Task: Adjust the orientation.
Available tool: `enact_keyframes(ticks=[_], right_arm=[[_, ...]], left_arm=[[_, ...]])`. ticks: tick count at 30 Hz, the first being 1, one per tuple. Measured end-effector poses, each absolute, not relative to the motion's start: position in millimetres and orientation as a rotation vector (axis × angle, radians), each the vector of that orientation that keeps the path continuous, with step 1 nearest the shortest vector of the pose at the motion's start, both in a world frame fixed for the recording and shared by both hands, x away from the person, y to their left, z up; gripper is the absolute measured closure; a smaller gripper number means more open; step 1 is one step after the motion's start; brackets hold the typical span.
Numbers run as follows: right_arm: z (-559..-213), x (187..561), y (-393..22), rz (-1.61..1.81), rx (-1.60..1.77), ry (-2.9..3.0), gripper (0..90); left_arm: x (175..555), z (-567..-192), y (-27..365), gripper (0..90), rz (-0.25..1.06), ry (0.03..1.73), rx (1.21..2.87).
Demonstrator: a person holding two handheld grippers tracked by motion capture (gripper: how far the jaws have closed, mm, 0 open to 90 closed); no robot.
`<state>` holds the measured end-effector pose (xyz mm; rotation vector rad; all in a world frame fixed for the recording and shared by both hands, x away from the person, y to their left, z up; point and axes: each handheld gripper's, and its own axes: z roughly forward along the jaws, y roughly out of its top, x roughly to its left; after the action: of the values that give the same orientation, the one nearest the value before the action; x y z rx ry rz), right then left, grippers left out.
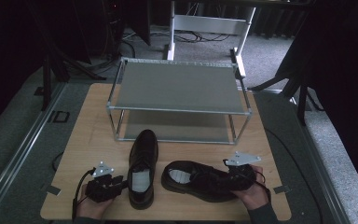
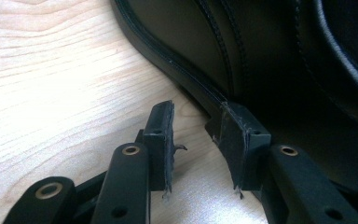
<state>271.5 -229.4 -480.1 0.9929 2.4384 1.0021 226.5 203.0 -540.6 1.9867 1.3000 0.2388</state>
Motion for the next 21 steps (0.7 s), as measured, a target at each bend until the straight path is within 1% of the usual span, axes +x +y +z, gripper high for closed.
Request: enact_keyframes(ticks=[3,5,7,8,11,14,15,17,21], right_arm=[[-477.8,282.1,-228.7,0.968,0.999,2.397,28.2],[-476.0,289.9,-227.3,0.938,1.034,2.349,34.4],[-477.5,297.8,-223.7,0.876,1.047,2.316,35.3],[-480.0,301.4,-221.5,0.88,1.057,2.334,37.4],[-485.1,302.3,-215.9,0.841,1.074,2.321,40.8],[-482.9,298.6,-217.9,0.865,1.102,2.301,40.0],[-481.0,297.2,-219.1,0.886,1.115,2.294,38.1],[-475.7,294.0,-220.3,0.953,1.145,2.293,37.2],[-464.0,284.1,-210.3,1.063,1.148,2.295,32.9]], left_arm=[[226.6,-540.6,202.6,64.5,0.239,1.303,1.987],[226.8,-540.8,202.7,64.5,0.238,1.303,1.987],[227.1,-541.1,202.4,64.5,0.238,1.305,1.984],[227.3,-541.2,202.5,64.5,0.237,1.304,1.984],[227.2,-541.2,202.9,64.4,0.234,1.303,1.982],[227.6,-541.5,202.7,64.4,0.234,1.304,1.982],[227.6,-541.5,202.6,64.4,0.236,1.304,1.983],[227.6,-541.5,202.5,64.4,0.237,1.305,1.983],[228.2,-541.7,202.3,64.4,0.238,1.309,1.985]])
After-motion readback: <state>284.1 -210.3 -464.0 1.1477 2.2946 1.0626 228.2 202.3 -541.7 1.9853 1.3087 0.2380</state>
